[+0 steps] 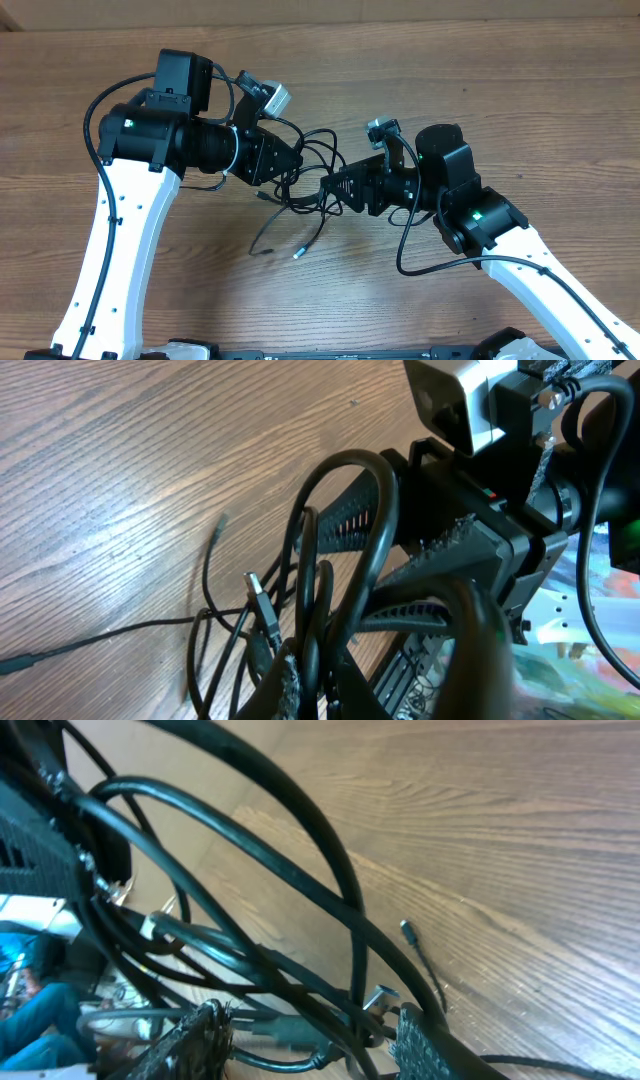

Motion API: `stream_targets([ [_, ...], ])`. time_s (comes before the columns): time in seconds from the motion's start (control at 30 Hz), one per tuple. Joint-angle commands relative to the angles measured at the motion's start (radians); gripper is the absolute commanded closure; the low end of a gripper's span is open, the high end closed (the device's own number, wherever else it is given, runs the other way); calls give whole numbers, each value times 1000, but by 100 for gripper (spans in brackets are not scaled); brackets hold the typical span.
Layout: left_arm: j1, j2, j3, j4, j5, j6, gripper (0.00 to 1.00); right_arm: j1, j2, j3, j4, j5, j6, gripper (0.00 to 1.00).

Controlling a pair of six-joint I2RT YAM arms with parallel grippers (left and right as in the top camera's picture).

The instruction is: Untangle cables

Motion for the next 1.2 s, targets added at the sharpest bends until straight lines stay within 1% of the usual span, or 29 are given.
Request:
stream_targets([
  [0.0, -8, -8, 19, 0, 30, 22, 95, 3, -19, 5, 7, 51, -9, 48],
  [0.07, -9, -8, 19, 0, 30, 22, 95, 2, -19, 5, 12, 51, -8, 52],
  [0.13, -8, -9, 19, -3, 26, 22, 95, 1, -21, 5, 18, 49, -5, 53],
  [0.2, -8, -8, 18, -7, 8, 26, 95, 1, -29, 5, 19, 50, 5, 54],
  [0.33, -8, -8, 18, -40, -92, 26, 95, -5, -85, 5, 13, 51, 11, 54],
  [0.43, -8, -8, 18, -60, -97, 37, 95, -16, -124, 5, 14, 82, 2, 53],
  [0.53, -9, -9, 18, -63, -85, 40, 95, -16, -136, 5, 13, 133, -40, 53],
  [0.67, -10, -8, 18, -67, 10, 41, 95, -15, -132, 5, 13, 157, -46, 53],
  [0.73, -10, -8, 18, -72, 43, 41, 95, -15, -132, 5, 13, 216, -45, 53],
  [0.83, -26, -8, 18, -92, 46, 60, 95, -15, -132, 5, 18, 304, -45, 53],
  [1.0, -76, -8, 18, -111, 46, 66, 94, -15, -132, 5, 36, 306, -45, 53],
  [1.17, -122, -8, 18, -92, 46, 65, 95, -14, -126, 5, 20, 305, -46, 54],
])
